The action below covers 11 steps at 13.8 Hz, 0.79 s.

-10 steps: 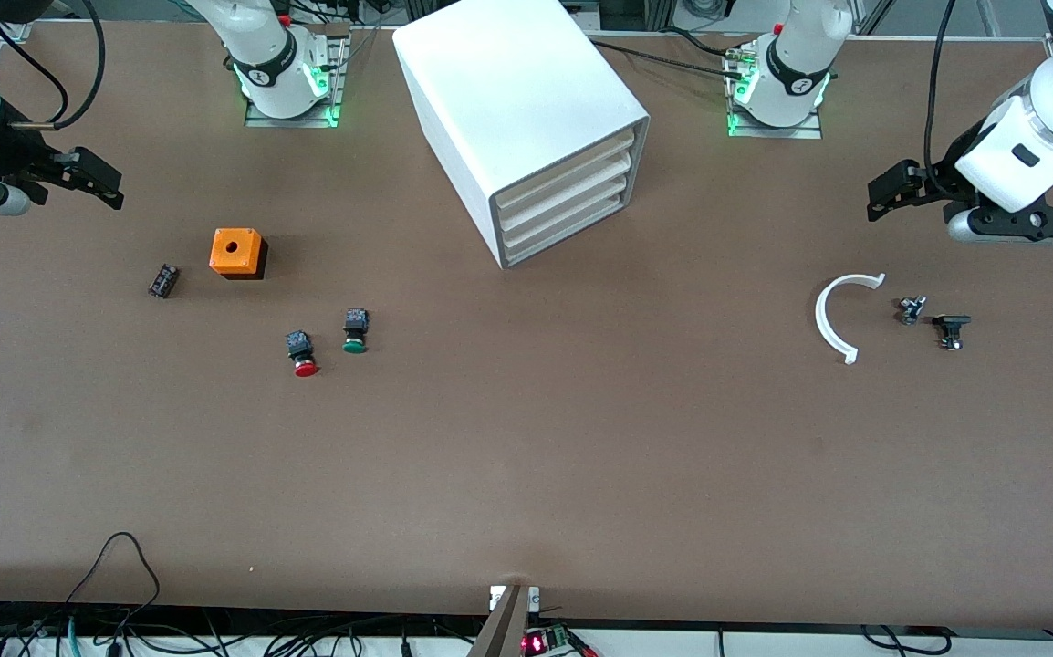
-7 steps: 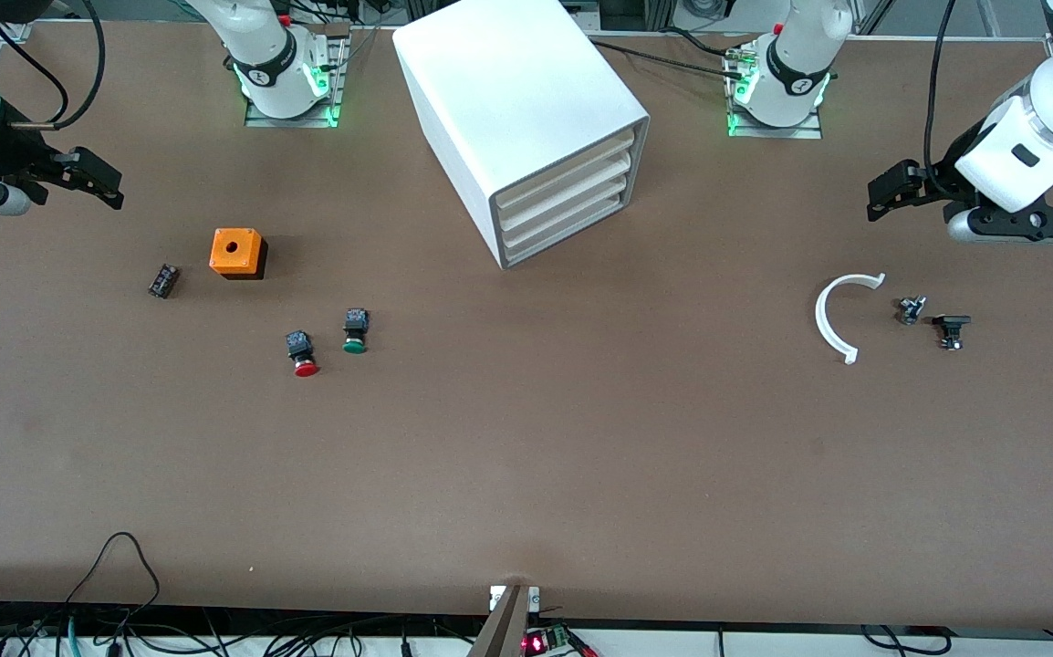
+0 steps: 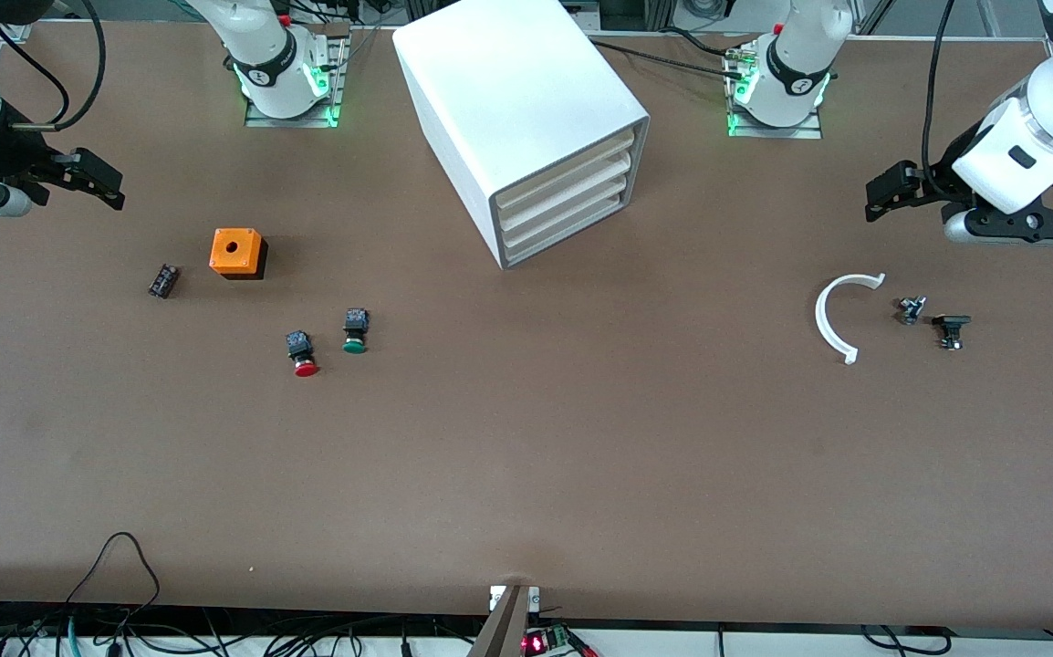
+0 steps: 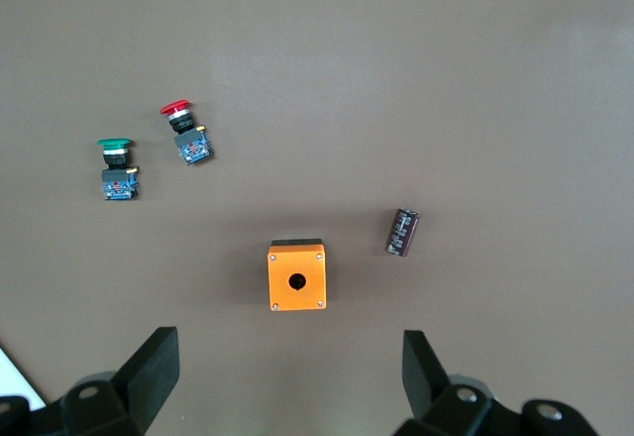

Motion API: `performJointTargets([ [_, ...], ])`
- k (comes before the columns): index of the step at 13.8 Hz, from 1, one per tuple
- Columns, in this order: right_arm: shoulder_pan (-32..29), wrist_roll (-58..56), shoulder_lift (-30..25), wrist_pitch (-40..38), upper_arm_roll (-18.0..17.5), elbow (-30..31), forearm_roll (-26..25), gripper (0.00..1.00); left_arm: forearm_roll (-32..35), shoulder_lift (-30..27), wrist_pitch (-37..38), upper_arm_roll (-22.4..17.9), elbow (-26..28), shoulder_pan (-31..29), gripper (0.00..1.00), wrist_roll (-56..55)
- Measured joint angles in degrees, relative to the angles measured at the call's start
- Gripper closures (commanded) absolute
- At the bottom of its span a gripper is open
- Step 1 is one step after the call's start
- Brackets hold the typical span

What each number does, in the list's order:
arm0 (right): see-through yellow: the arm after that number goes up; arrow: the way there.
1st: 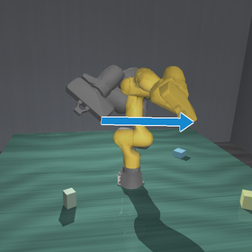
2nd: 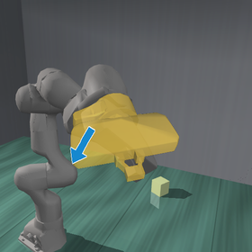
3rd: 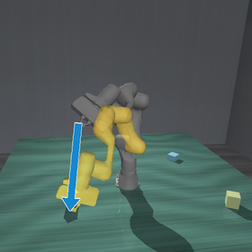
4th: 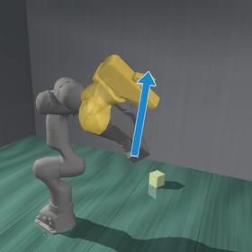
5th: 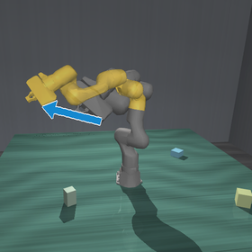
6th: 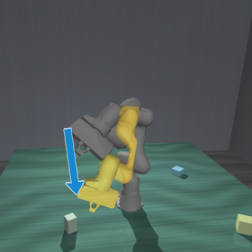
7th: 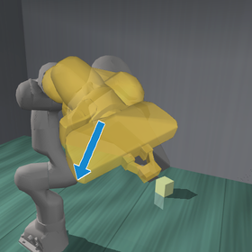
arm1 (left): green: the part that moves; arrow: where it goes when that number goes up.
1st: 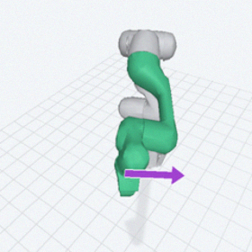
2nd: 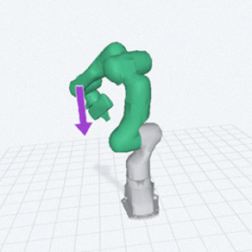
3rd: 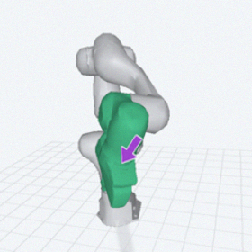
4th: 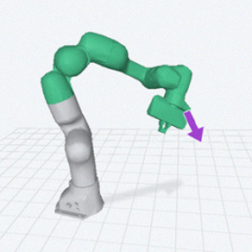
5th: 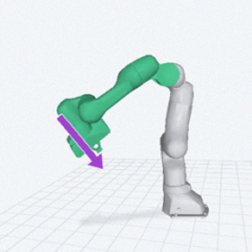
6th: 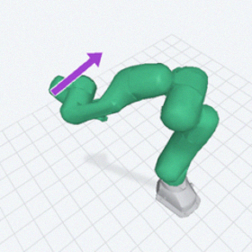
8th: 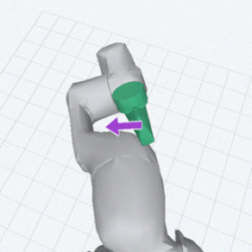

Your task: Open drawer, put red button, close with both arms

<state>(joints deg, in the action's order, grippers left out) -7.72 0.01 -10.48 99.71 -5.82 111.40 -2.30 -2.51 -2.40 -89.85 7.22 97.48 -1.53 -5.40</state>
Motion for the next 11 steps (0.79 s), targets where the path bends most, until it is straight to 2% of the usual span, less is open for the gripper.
performJointTargets([
  [6, 0.10, -0.01, 3.94, 1.54, -0.26, 0.07, 0.79, 0.00, 0.02, 1.94, 0.00, -0.08, -0.02, -0.05, 0.00, 0.00],
  [11, 1.40, -0.11, 12.34, 10.20, -0.71, 0.23, 1.22, 0.00, 0.03, 4.65, 0.03, 0.02, 0.02, 0.10, 0.00, 0.09],
])
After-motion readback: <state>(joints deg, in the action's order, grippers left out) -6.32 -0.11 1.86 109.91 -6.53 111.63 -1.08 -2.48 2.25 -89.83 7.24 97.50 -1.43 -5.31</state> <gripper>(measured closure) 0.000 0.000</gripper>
